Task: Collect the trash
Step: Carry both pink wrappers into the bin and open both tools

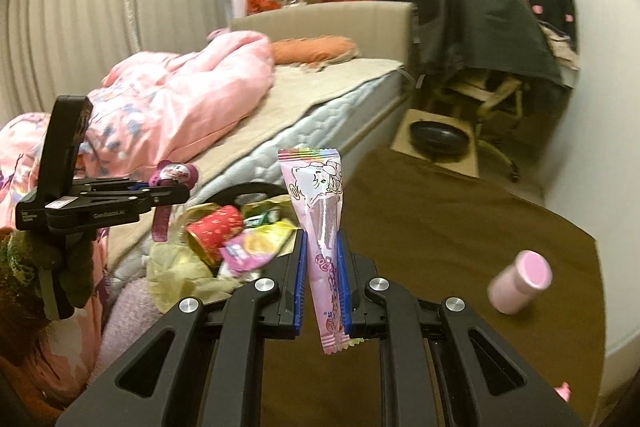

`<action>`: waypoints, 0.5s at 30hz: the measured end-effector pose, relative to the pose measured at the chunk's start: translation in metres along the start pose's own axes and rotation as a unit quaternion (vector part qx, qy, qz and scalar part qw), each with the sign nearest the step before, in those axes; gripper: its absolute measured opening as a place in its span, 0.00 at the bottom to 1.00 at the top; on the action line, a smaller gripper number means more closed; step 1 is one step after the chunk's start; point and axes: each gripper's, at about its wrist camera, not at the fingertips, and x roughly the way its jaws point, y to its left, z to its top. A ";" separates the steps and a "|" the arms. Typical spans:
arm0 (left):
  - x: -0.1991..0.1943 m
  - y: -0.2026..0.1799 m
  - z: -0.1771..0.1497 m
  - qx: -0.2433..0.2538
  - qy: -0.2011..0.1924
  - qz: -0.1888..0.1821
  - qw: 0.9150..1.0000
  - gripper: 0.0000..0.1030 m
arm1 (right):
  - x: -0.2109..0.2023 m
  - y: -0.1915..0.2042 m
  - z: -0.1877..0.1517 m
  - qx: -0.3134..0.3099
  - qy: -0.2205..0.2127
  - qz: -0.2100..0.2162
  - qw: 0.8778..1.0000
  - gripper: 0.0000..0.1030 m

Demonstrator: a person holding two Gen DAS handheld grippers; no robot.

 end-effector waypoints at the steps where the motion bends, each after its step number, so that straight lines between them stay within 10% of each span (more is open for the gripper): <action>1: 0.001 0.009 -0.001 -0.010 0.000 0.000 1.000 0.22 | 0.008 0.006 0.004 -0.004 0.005 0.005 1.000 0.13; 15: 0.063 0.046 -0.015 -0.045 0.043 -0.020 0.998 0.22 | 0.098 0.030 0.022 0.010 0.053 0.054 0.997 0.13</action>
